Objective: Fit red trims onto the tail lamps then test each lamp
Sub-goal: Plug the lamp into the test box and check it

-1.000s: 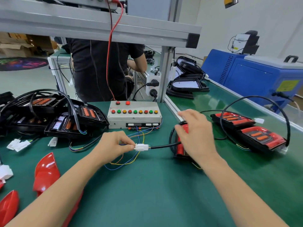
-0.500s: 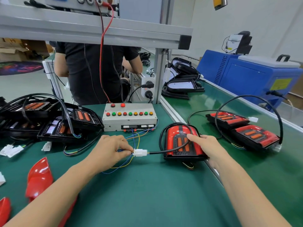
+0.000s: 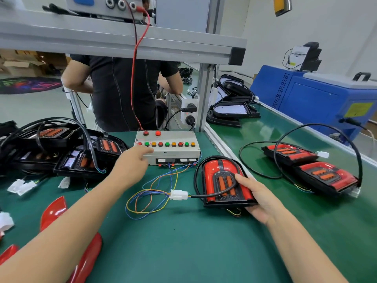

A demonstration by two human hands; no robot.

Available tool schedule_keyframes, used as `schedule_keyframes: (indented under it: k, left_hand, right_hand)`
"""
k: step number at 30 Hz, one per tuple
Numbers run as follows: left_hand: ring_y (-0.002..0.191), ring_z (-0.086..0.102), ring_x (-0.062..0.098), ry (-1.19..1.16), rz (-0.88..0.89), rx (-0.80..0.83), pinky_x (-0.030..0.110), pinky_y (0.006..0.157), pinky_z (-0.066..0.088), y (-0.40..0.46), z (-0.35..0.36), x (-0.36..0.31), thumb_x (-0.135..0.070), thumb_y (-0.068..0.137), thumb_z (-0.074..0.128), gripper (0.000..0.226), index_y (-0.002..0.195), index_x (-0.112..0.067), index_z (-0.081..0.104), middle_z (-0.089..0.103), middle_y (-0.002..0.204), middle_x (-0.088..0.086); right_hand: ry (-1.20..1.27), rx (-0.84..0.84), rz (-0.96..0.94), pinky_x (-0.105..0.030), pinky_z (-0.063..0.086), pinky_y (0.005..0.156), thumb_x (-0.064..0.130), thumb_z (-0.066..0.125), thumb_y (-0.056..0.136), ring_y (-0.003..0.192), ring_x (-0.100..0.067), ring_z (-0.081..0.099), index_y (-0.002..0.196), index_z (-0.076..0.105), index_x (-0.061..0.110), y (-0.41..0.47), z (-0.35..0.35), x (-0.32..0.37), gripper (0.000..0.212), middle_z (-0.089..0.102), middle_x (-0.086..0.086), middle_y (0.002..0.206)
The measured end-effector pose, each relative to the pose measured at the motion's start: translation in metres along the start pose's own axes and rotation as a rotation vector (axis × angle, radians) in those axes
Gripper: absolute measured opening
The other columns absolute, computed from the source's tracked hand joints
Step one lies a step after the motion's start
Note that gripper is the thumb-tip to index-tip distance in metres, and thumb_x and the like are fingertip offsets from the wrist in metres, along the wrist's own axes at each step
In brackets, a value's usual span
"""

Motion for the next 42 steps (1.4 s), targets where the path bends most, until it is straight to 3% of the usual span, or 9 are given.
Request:
schedule_keyframes:
  k: [3, 6, 9, 13, 17, 19, 23, 35, 42]
  left_hand:
    - [0.126, 0.045, 0.030, 0.201, -0.034, 0.051, 0.034, 0.103, 0.037, 0.015, 0.006, 0.007, 0.003, 0.089, 0.041, 0.051, 0.138, -0.009, 0.046, 0.046, 0.142, 0.010]
    - [0.123, 0.048, 0.033, 0.304, -0.041, 0.071, 0.039, 0.102, 0.039, 0.021, 0.012, 0.009, 0.003, 0.088, 0.040, 0.046, 0.133, -0.004, 0.045, 0.046, 0.139, 0.013]
    - [0.110, 0.053, 0.037, 0.371, -0.032, 0.051, 0.043, 0.089, 0.045, 0.021, 0.014, 0.006, 0.003, 0.088, 0.042, 0.040, 0.128, -0.002, 0.043, 0.041, 0.137, 0.014]
    - [0.095, 0.060, 0.033, 0.562, -0.043, 0.011, 0.033, 0.063, 0.040, 0.020, 0.015, -0.003, -0.003, 0.090, 0.050, 0.045, 0.133, -0.003, 0.036, 0.031, 0.138, 0.014]
    - [0.088, 0.062, 0.025, 0.724, -0.115, -0.053, 0.030, 0.057, 0.040, 0.027, 0.013, -0.005, -0.012, 0.087, 0.059, 0.052, 0.133, -0.002, 0.036, 0.031, 0.136, 0.014]
    - [0.093, 0.060, 0.025, 0.765, -0.129, -0.036, 0.030, 0.059, 0.040, 0.032, 0.014, -0.006, -0.013, 0.088, 0.058, 0.051, 0.133, -0.003, 0.037, 0.031, 0.137, 0.014]
    - [0.100, 0.059, 0.027, 0.800, -0.162, 0.029, 0.033, 0.064, 0.041, 0.040, 0.016, -0.009, -0.009, 0.090, 0.052, 0.040, 0.129, -0.005, 0.045, 0.034, 0.134, 0.012]
    - [0.104, 0.058, 0.029, 0.855, -0.138, -0.008, 0.034, 0.069, 0.036, 0.054, 0.013, -0.001, -0.014, 0.089, 0.047, 0.033, 0.121, -0.011, 0.053, 0.050, 0.118, 0.010]
    - [0.091, 0.062, 0.026, 0.824, -0.125, -0.030, 0.029, 0.061, 0.037, 0.046, 0.015, 0.003, -0.013, 0.084, 0.053, 0.024, 0.106, -0.015, 0.059, 0.063, 0.103, 0.004]
  right_hand:
    - [-0.009, 0.015, -0.003, -0.032, 0.060, 0.066, 0.023, 0.067, 0.077, 0.084, -0.028, 0.073, 0.117, 0.063, 0.008, -0.001, -0.002, -0.005, 0.043, 0.072, -0.017, 0.107]
    - [-0.015, 0.027, -0.007, -0.034, 0.060, 0.068, 0.026, 0.068, 0.075, 0.088, -0.030, 0.072, 0.116, 0.065, 0.005, -0.001, -0.005, -0.010, 0.046, 0.072, -0.019, 0.107]
    - [-0.005, 0.035, -0.005, -0.032, 0.060, 0.065, 0.029, 0.067, 0.076, 0.088, -0.030, 0.073, 0.115, 0.066, 0.005, 0.000, -0.007, -0.012, 0.045, 0.072, -0.019, 0.108]
    - [0.012, 0.055, 0.002, -0.031, 0.059, 0.062, 0.029, 0.068, 0.076, 0.088, -0.030, 0.073, 0.113, 0.067, 0.006, 0.001, -0.006, -0.012, 0.043, 0.072, -0.019, 0.107]
    - [0.009, 0.040, -0.004, -0.031, 0.060, 0.064, 0.029, 0.068, 0.076, 0.088, -0.030, 0.073, 0.111, 0.069, 0.005, 0.001, -0.005, -0.012, 0.042, 0.072, -0.020, 0.107]
    - [0.007, 0.030, -0.013, -0.036, 0.059, 0.074, 0.029, 0.067, 0.077, 0.093, -0.031, 0.072, 0.113, 0.068, 0.005, 0.001, -0.005, -0.012, 0.043, 0.071, -0.020, 0.109]
    - [-0.011, 0.028, -0.018, -0.045, 0.051, 0.092, 0.030, 0.067, 0.079, 0.100, -0.035, 0.069, 0.116, 0.067, 0.005, 0.000, -0.006, -0.011, 0.044, 0.070, -0.020, 0.112]
    - [-0.062, -0.022, -0.023, -0.043, 0.053, 0.085, 0.035, 0.066, 0.079, 0.096, -0.033, 0.071, 0.117, 0.065, 0.008, -0.002, -0.005, -0.009, 0.047, 0.072, -0.018, 0.108]
    - [-0.066, -0.022, -0.077, -0.046, 0.053, 0.087, 0.046, 0.067, 0.077, 0.099, -0.035, 0.069, 0.121, 0.063, 0.015, -0.005, -0.002, -0.011, 0.054, 0.072, -0.016, 0.110]
Point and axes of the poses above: each hand's wrist, its own y-axis towards the middle knuckle, its own z-axis out of the palm, x = y × z, the point moved 2 cm from there along y, towards the middle knuckle
